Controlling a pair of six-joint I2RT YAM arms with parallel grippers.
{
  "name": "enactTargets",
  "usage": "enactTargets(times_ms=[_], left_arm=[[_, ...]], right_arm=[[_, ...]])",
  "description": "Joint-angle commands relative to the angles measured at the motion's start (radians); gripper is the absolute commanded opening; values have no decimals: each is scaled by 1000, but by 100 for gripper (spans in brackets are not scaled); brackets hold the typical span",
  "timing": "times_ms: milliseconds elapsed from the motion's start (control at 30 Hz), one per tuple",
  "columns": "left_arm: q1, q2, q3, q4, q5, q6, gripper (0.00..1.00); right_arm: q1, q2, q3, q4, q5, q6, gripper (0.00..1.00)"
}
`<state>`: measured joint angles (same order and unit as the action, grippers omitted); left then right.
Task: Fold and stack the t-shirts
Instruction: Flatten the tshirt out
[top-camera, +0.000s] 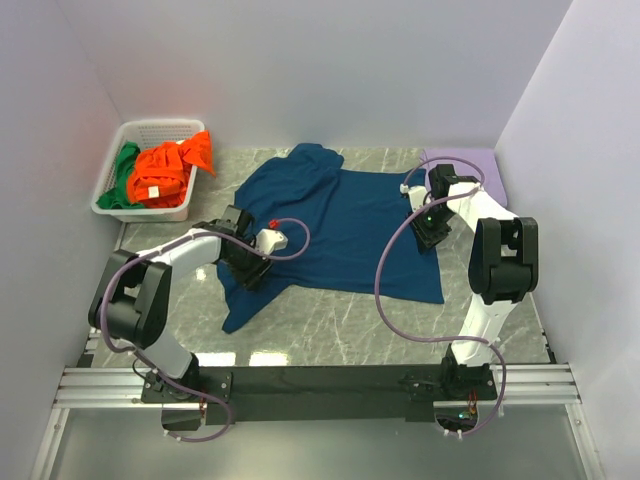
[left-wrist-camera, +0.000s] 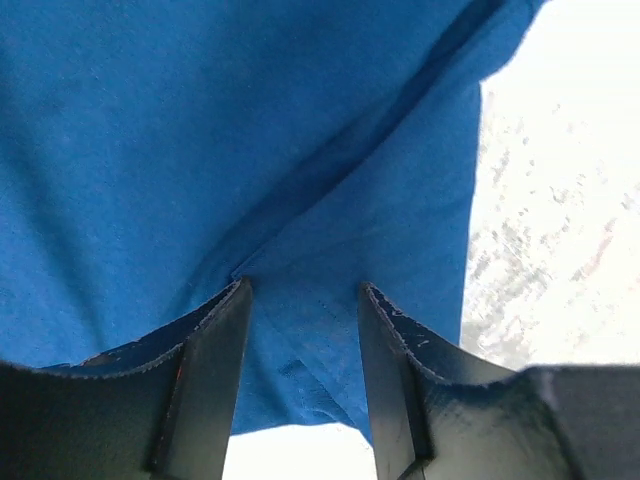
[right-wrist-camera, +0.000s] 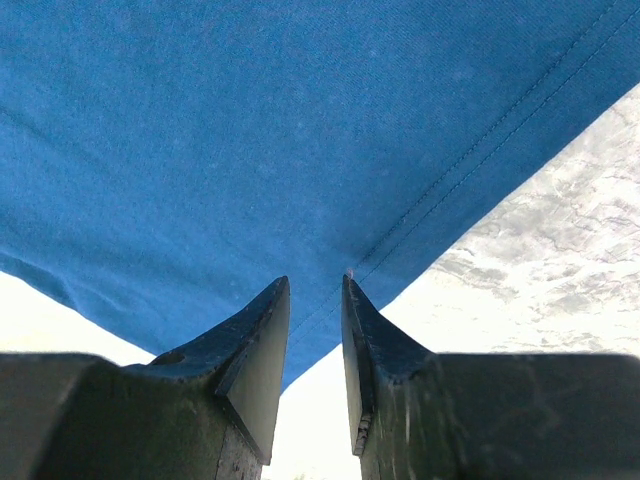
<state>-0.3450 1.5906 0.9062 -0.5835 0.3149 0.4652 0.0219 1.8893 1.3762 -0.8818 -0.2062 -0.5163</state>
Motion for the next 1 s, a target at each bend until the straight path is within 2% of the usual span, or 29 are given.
enactTargets(times_ms=[0, 267, 467, 900, 967], left_arm=[[-8, 26, 48, 36, -23, -14, 53], [-8, 39, 94, 22, -20, -14, 63], [-8, 0, 123, -7, 4, -8, 54], [-9, 86, 119, 10, 7, 1, 45], [-9, 88, 115, 10, 13, 4, 41]], right_arm=[[1, -30, 27, -14, -13, 2, 35], [1, -29, 24, -17, -24, -4, 35], [1, -25, 17, -14, -24, -7, 34], [0, -25, 12, -11, -7, -17, 34], [0, -24, 12, -8, -9, -16, 34]])
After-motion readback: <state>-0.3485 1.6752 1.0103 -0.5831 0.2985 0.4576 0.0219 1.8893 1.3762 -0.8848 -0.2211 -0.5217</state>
